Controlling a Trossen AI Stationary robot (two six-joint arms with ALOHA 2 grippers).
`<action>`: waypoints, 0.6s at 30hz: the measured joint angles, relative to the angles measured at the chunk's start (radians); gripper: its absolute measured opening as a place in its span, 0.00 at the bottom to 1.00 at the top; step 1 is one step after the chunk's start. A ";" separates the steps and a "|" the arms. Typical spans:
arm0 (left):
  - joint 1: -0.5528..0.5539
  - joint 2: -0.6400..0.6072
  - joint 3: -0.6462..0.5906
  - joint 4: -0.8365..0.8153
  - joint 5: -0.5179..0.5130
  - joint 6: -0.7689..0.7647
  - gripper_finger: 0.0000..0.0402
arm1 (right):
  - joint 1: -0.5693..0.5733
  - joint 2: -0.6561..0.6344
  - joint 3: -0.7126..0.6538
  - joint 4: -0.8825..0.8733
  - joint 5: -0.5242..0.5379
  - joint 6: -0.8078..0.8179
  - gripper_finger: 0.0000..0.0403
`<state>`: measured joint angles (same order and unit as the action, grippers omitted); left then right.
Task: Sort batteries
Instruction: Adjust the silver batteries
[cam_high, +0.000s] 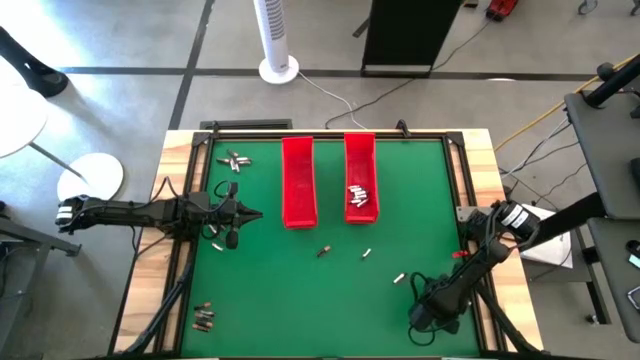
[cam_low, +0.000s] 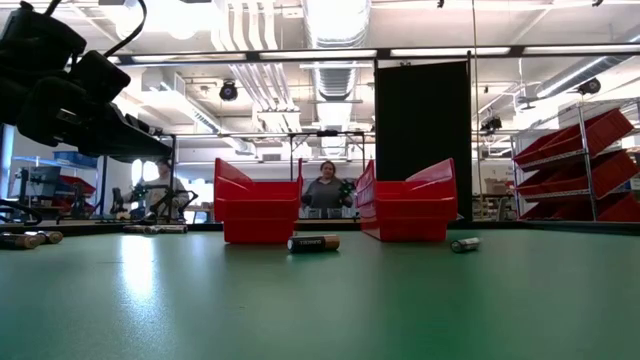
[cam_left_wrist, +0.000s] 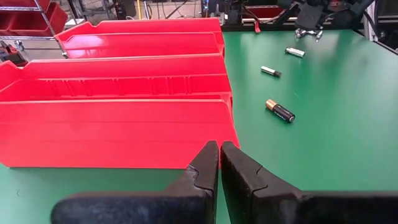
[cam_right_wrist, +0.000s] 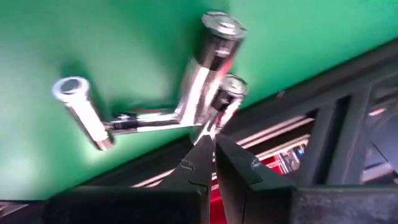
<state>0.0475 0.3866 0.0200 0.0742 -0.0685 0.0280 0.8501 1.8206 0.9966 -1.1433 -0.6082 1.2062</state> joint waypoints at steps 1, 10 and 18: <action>0.000 0.000 0.000 0.000 0.000 0.000 0.00 | -0.001 0.000 0.000 0.006 0.001 0.005 0.03; 0.000 0.000 0.000 0.000 0.000 0.000 0.00 | -0.019 0.000 0.000 0.009 0.061 0.005 0.03; 0.000 0.000 0.000 0.000 0.000 0.000 0.00 | -0.080 -0.001 0.016 -0.004 0.105 -0.067 0.03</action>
<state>0.0475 0.3869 0.0200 0.0742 -0.0685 0.0280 0.7705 1.8194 1.0128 -1.1472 -0.5034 1.1391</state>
